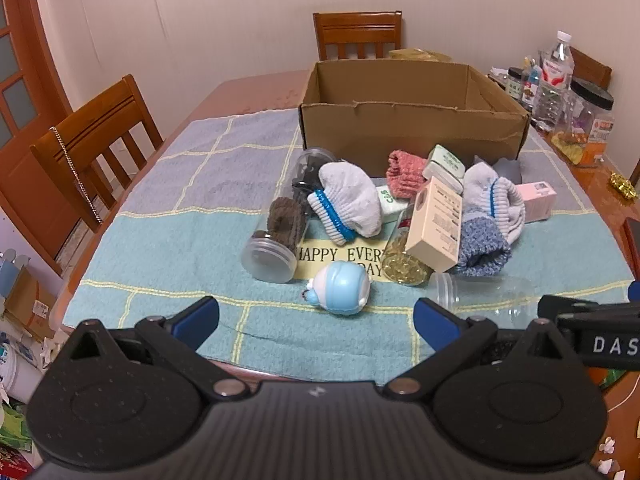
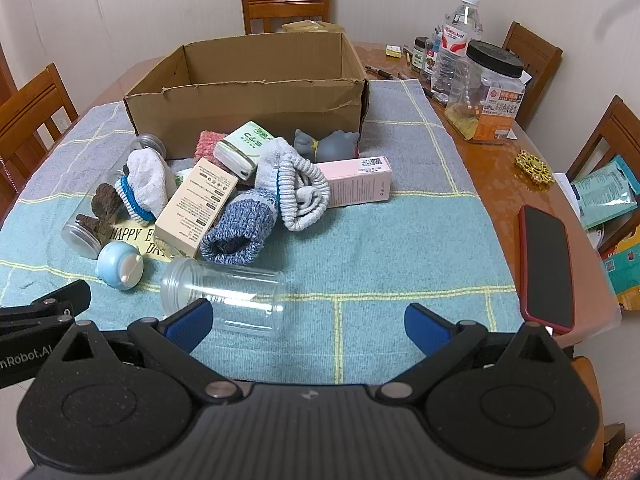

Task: Organize objects
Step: 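Move the left tool toward the blue-and-white toy while the right tool approaches the empty clear jar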

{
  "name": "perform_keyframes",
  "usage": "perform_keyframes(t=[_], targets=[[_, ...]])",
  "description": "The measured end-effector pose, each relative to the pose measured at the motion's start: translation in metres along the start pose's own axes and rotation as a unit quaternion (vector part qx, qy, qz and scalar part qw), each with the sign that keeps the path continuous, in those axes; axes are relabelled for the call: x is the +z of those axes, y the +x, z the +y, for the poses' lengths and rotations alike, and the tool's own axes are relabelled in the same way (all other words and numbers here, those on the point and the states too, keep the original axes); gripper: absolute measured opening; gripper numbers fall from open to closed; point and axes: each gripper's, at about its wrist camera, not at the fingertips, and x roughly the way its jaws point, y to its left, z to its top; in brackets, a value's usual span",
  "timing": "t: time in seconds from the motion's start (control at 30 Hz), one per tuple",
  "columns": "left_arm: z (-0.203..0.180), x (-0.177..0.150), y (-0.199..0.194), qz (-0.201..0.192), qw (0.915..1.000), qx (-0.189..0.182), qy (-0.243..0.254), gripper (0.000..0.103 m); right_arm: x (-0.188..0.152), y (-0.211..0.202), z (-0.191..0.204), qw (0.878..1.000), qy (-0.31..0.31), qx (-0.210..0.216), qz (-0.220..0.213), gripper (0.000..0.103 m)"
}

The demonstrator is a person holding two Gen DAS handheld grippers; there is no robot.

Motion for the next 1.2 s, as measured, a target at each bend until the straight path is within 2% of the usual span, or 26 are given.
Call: perform_keyframes(t=[0.4,0.6,0.9,1.2], targets=[[-0.002,0.000,-0.002,-0.014,0.9997,-0.017,0.005,0.102,0.001,0.000,-0.002,1.000,0.000,0.000,-0.003,0.103],[-0.001,-0.002,0.002,-0.001,0.9996,-0.028,0.000,0.102,0.001,0.000,-0.003,1.000,0.000,0.001,-0.002,0.103],[0.002,0.000,0.006,0.003,0.9998,-0.022,0.001,0.102,0.003,0.000,-0.007,1.000,0.002,0.001,0.005,0.103],[0.010,-0.001,0.022,0.013,0.9987,-0.047,0.015,0.102,0.010,0.011,-0.007,1.000,0.023,0.005,0.015,0.103]])
